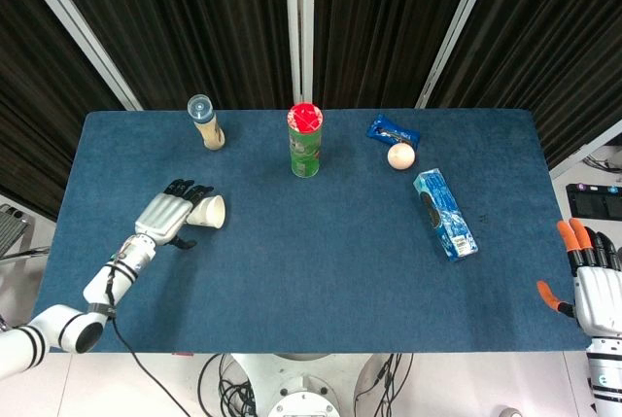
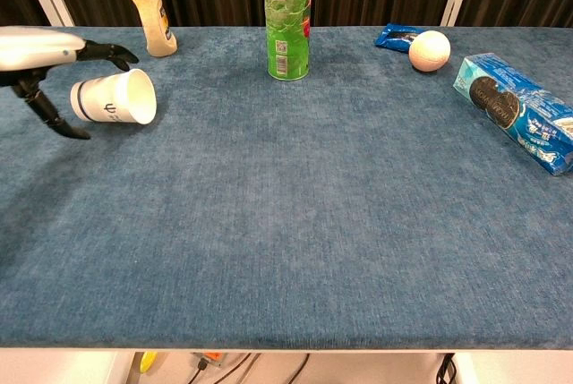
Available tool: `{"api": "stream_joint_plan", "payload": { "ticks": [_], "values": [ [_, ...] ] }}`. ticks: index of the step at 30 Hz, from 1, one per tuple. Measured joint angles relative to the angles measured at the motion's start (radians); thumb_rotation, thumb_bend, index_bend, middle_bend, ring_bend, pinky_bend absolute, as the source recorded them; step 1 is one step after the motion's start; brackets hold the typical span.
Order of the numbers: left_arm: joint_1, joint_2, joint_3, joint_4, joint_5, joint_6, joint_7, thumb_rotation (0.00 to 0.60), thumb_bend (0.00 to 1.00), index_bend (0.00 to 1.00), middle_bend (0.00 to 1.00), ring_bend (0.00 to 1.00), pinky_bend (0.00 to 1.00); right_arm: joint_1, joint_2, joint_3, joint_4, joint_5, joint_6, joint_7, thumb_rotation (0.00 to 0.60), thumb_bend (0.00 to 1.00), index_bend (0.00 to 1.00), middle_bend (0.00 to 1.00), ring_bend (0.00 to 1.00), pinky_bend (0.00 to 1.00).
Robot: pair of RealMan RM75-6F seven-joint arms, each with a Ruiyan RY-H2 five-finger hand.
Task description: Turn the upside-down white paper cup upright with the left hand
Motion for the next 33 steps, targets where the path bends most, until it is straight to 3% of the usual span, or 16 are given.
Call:
{"api": "stream_joint_plan", "payload": {
  "ticks": [5, 13, 20, 24, 33],
  "values": [
    [-0.029, -0.036, -0.047, 0.001, -0.082, -0.012, 0.041, 0.6, 0.15, 0.12, 0.22, 0.0, 0.0, 0.004, -0.003, 0.0, 0.011, 0.007, -0.014, 0.008, 0.6, 0.18, 0.0, 0.0, 0.0, 0.0],
    [-0.046, -0.052, -0.064, 0.006, -0.108, -0.04, 0.006, 0.6, 0.15, 0.16, 0.26, 0.0, 0.0, 0.006, -0.006, 0.0, 0.021, 0.012, -0.021, 0.017, 0.6, 0.18, 0.0, 0.0, 0.0, 0.0],
    [-0.049, -0.064, -0.06, 0.016, -0.091, -0.03, 0.002, 0.6, 0.16, 0.33, 0.38, 0.0, 0.0, 0.005, -0.004, 0.001, 0.021, 0.016, -0.023, 0.023, 0.6, 0.18, 0.0, 0.0, 0.0, 0.0],
    [-0.044, -0.067, -0.057, 0.015, -0.067, -0.009, -0.01, 0.6, 0.19, 0.37, 0.4, 0.0, 0.0, 0.005, -0.004, 0.0, 0.023, 0.017, -0.025, 0.026, 0.6, 0.18, 0.0, 0.0, 0.0, 0.0],
    [0.002, -0.057, -0.076, -0.029, -0.012, 0.063, -0.187, 0.6, 0.2, 0.38, 0.4, 0.0, 0.0, 0.005, -0.001, 0.001, 0.021, 0.016, -0.025, 0.031, 0.6, 0.18, 0.0, 0.0, 0.0, 0.0]
  ]
}}
